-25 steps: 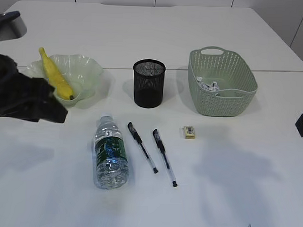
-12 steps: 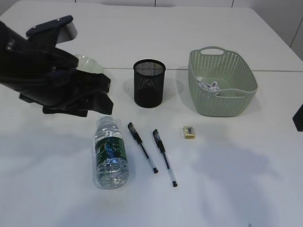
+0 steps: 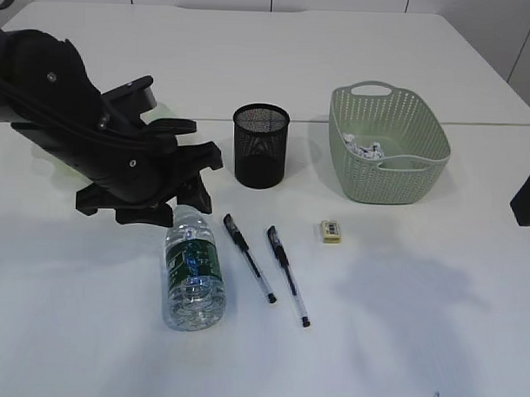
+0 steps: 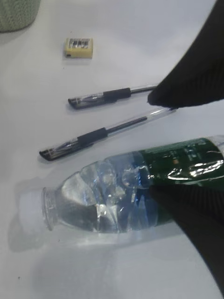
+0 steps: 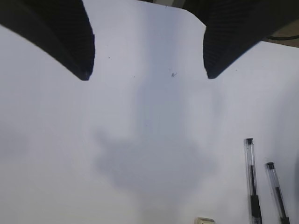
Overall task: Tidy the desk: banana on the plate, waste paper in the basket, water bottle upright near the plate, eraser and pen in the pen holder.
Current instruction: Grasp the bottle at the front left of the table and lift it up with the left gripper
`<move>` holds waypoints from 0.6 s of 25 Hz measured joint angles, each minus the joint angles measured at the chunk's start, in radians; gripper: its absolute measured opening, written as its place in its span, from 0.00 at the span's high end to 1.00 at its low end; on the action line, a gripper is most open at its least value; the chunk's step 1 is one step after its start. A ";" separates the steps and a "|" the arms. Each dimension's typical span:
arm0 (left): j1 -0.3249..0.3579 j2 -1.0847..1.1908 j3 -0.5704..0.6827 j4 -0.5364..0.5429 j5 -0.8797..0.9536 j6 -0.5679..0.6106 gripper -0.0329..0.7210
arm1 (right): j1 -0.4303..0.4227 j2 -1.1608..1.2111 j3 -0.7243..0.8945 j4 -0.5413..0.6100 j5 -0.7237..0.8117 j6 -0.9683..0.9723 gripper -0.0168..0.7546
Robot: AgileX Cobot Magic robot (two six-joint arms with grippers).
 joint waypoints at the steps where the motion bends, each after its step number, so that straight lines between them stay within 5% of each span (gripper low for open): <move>1: 0.000 0.012 -0.006 0.032 0.000 -0.036 0.47 | 0.000 0.000 0.000 0.000 -0.002 0.000 0.28; 9: 0.000 0.034 -0.102 0.341 0.210 -0.212 0.49 | 0.000 0.000 0.001 0.000 -0.004 0.000 0.28; 15: 0.000 0.034 -0.153 0.327 0.225 -0.312 0.23 | 0.000 0.000 0.001 0.000 -0.013 -0.002 0.28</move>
